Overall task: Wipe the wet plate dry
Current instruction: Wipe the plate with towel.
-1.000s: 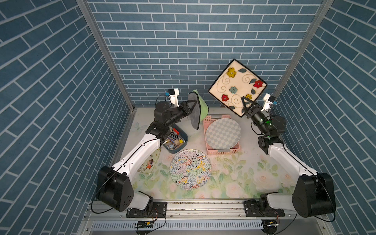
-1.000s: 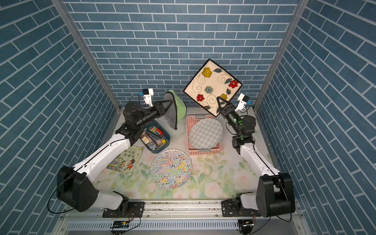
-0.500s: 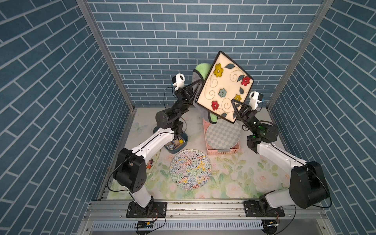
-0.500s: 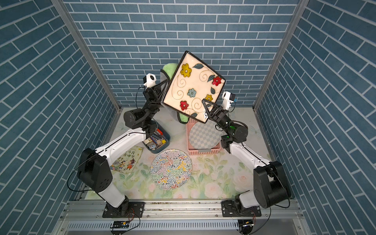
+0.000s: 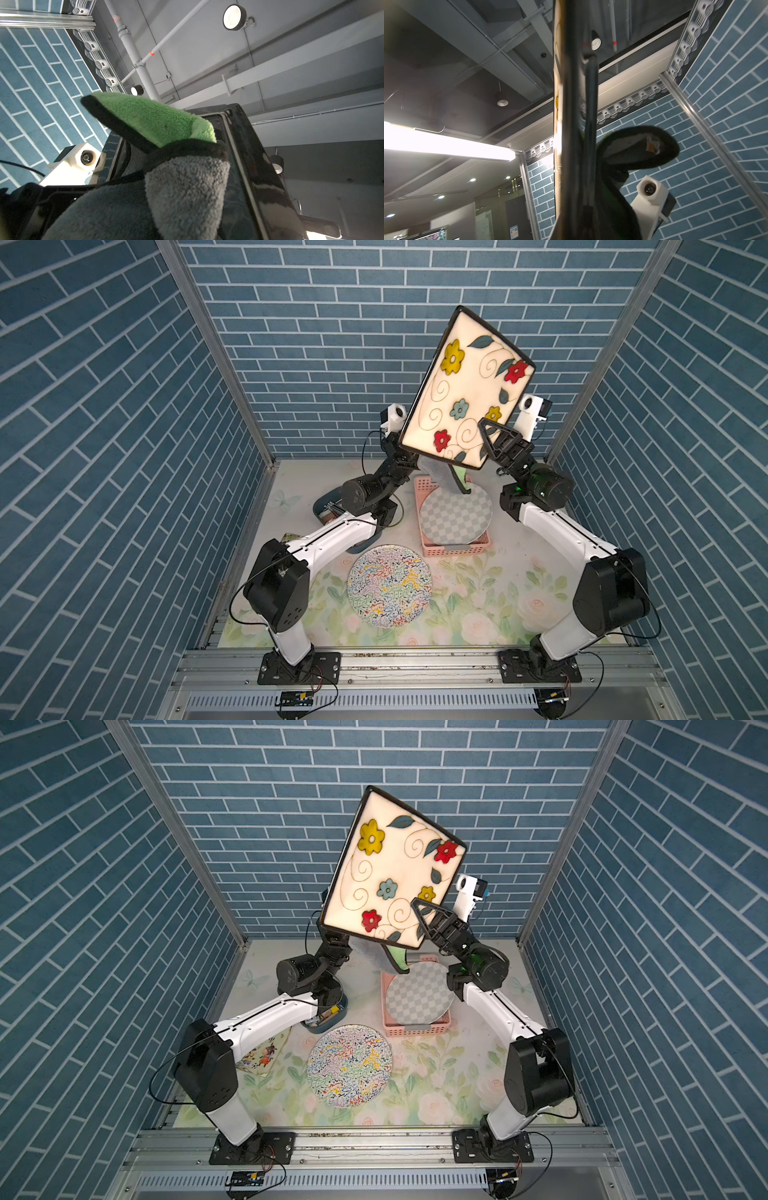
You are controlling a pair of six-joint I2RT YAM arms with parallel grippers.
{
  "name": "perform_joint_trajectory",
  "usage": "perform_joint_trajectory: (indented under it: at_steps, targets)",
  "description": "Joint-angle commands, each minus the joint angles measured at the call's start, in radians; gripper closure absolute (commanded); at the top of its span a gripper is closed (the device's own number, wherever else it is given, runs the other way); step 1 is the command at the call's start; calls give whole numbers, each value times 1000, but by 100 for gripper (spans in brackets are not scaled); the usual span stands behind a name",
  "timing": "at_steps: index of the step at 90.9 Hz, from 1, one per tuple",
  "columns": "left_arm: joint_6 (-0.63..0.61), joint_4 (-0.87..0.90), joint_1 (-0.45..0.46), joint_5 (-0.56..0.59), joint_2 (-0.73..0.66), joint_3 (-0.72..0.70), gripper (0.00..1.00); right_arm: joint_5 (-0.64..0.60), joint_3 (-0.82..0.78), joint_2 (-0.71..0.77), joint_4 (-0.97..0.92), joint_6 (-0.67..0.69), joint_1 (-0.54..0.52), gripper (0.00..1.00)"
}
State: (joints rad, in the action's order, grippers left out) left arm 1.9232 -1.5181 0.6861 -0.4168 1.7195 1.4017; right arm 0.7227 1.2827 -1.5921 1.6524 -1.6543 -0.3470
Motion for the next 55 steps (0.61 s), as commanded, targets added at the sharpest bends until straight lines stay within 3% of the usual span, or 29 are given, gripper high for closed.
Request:
perform_joint_trajectory:
  at_steps: [1,14,26,41,55]
  targets:
    - [-28,-64,-32,-66,-63,24,100,-95,-85,60,14,22,42,100]
    - [-40,-34,-40,-61,-13,117,100,-17,-220,159,-10,142,-91,100]
    - [-26,-43,15,-63,74,203,100,-1,-174,160,-94,248,-188,100]
    - [-27,-42,74,-69,97,207,100,-30,-18,102,-143,213,-95,100]
    - [-50,-40,23,-58,13,143,100,-71,-106,152,-136,176,17,100]
